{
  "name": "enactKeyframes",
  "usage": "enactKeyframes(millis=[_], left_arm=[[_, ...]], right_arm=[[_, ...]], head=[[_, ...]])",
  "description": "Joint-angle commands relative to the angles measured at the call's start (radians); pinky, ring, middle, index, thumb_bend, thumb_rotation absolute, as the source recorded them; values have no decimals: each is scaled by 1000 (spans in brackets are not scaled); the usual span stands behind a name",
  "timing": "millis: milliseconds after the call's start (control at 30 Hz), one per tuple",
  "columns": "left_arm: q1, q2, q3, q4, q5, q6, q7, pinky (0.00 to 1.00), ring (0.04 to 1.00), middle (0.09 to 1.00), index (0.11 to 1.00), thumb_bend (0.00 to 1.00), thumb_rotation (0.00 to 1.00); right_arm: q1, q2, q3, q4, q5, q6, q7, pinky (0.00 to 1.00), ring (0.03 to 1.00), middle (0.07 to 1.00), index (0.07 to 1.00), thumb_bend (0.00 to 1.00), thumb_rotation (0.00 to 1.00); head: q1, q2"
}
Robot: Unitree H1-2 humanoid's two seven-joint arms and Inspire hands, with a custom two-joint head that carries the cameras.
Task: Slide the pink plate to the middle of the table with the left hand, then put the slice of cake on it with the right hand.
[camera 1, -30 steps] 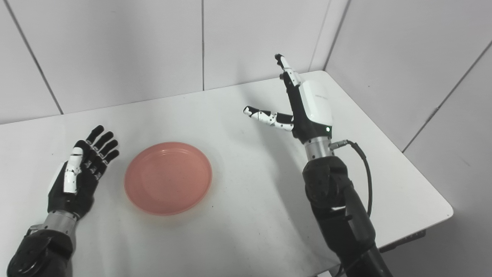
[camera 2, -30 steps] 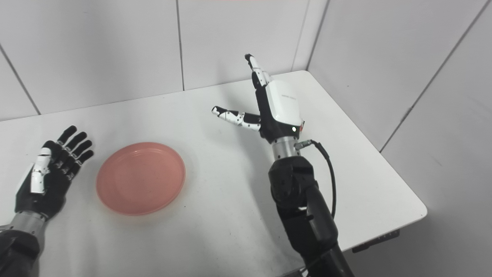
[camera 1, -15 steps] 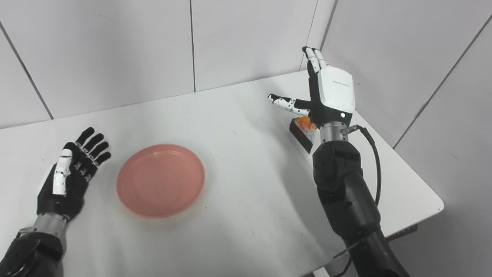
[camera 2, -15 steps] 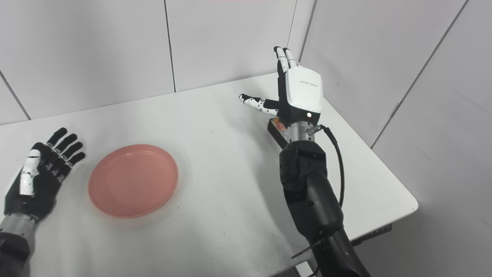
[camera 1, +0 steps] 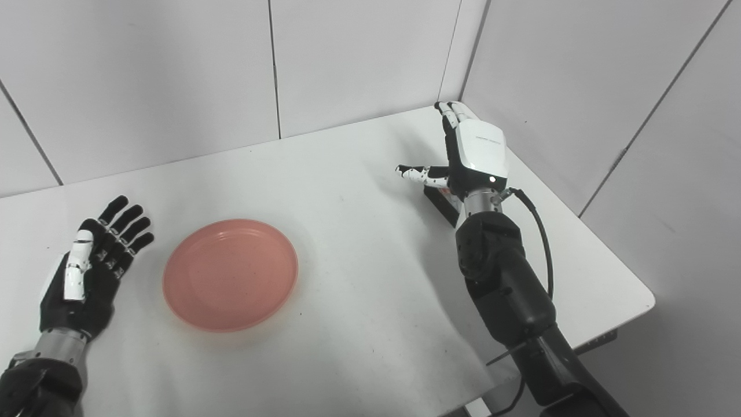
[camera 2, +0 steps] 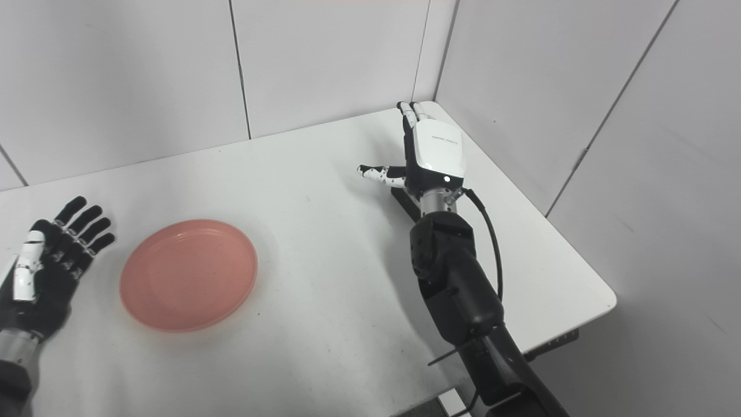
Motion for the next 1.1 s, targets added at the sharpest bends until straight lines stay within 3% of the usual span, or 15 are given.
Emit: enactKeyframes(millis=[0,300,533,1067], left_arm=[[120,24,6,85,16,36,6,869,889,892,872,441,967],[126,24,4,71,12,38,1,881,896,900,882,442,973],[129,25,3,59,13,51,6,870,887,892,874,442,973],[135,26,3,41,12,62,7,875,890,893,873,448,959]], right_arm=[[-52,-34,1,16,10,-4,-36,652,833,914,863,842,535],[-81,-61,37,111,24,20,-47,642,820,918,857,850,527],[-76,-78,52,114,16,46,-33,656,825,916,854,850,527],[-55,-55,7,63,-60,55,89,657,830,924,860,849,561]], head=[[3,2],[3,9],[6,19],[2,33]])
